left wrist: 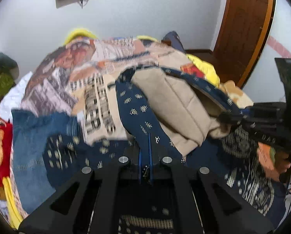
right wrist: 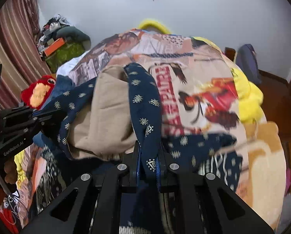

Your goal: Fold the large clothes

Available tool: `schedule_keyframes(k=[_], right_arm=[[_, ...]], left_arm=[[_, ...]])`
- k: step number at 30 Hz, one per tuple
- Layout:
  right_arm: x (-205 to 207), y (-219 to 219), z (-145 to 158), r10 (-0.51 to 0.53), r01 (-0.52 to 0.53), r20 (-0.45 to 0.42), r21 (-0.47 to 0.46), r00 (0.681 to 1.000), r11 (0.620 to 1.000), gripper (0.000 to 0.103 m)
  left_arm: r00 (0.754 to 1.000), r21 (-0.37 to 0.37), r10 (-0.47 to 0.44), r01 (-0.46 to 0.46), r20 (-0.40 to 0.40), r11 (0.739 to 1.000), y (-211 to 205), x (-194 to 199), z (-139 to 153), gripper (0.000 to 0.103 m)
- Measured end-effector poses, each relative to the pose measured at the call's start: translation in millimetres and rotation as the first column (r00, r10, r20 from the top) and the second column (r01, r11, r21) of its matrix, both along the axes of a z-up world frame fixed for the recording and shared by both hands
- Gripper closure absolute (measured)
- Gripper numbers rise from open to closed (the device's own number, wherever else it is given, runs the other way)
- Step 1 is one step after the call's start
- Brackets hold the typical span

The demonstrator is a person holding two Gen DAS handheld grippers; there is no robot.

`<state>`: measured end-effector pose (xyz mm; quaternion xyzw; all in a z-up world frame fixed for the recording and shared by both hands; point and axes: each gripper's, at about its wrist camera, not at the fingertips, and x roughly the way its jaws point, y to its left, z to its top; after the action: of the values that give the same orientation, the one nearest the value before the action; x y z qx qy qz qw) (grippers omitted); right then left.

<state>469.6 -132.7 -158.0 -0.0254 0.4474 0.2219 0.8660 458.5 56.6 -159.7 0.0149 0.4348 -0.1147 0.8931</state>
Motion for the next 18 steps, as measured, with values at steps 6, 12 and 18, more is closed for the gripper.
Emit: schedule_keyframes(k=[6, 12, 18], right_arm=[[-26, -5, -24, -0.048, 0.052, 0.028, -0.163, 0.998, 0.985, 0.093], [-34, -16, -54, -0.080, 0.070, -0.029, -0.252, 0.996, 0.965, 0.093], [-44, -22, -56, -0.143, 0.155, 0.061, -0.341, 0.988, 0.927, 0.027]], left_arm=[[0.998, 0.060, 0.027, -0.024, -0.061, 0.998, 0, -22, -34, 0.099], [0.991, 0.089, 0.066, -0.056, -0.113, 0.994, 5, -33, -67, 0.098], [0.985, 0.049, 0.108, -0.102, -0.132, 0.994, 15, -36, -82, 0.097]])
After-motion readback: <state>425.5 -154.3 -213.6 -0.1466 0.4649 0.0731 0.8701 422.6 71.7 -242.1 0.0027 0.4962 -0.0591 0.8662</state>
